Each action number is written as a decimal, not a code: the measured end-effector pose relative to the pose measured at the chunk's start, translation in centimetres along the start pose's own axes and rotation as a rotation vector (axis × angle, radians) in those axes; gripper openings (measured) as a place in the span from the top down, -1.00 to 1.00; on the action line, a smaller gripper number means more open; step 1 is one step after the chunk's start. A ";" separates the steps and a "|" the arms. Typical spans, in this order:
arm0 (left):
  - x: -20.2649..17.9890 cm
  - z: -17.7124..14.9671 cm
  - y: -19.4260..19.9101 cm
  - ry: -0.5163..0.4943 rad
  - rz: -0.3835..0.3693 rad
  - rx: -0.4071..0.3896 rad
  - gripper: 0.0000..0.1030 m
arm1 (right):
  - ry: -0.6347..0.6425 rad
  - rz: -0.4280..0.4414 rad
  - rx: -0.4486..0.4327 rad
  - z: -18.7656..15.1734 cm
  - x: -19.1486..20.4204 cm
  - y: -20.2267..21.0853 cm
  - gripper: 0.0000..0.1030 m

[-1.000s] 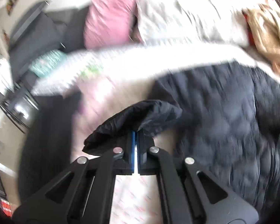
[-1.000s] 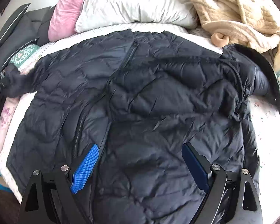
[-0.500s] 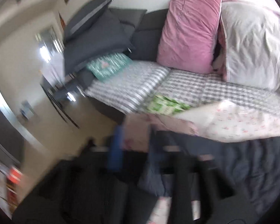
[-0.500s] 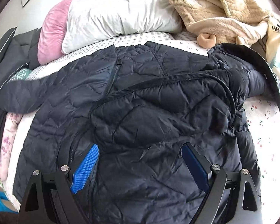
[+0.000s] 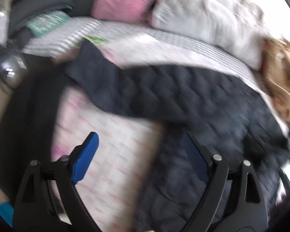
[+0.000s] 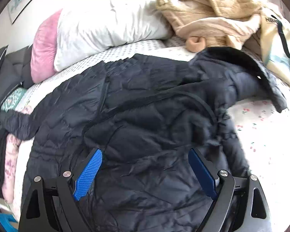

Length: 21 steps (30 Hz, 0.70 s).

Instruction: Fold large clothes

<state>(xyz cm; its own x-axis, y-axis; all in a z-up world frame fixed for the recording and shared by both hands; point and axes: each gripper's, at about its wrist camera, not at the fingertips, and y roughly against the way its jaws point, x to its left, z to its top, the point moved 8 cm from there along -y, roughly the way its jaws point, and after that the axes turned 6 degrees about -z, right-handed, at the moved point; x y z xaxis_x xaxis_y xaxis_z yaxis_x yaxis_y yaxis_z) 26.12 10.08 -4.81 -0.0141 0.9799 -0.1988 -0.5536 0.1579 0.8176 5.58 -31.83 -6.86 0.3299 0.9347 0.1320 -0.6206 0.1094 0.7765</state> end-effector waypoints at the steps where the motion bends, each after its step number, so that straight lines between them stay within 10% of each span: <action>1: -1.1 -1.2 -0.3 -0.007 -0.023 0.009 -0.74 | -0.015 -0.004 -0.002 0.2 -0.5 0.3 -0.78; 9: -9.0 -10.2 -5.6 -0.023 -0.182 0.096 -0.74 | -0.283 0.050 -0.035 1.7 -6.5 2.4 -0.78; 21: -14.1 -12.3 -7.9 -0.028 -0.253 0.238 -0.76 | -0.462 -0.003 -0.018 7.1 -12.3 -0.9 -0.78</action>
<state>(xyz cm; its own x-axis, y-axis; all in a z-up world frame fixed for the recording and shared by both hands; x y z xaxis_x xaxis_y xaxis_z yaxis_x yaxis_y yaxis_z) 20.48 -6.50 -15.09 0.1235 0.9084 -0.3994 -0.3268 0.4172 0.8480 7.11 -45.81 -4.82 0.6116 0.6861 0.3939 -0.6299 0.1210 0.7672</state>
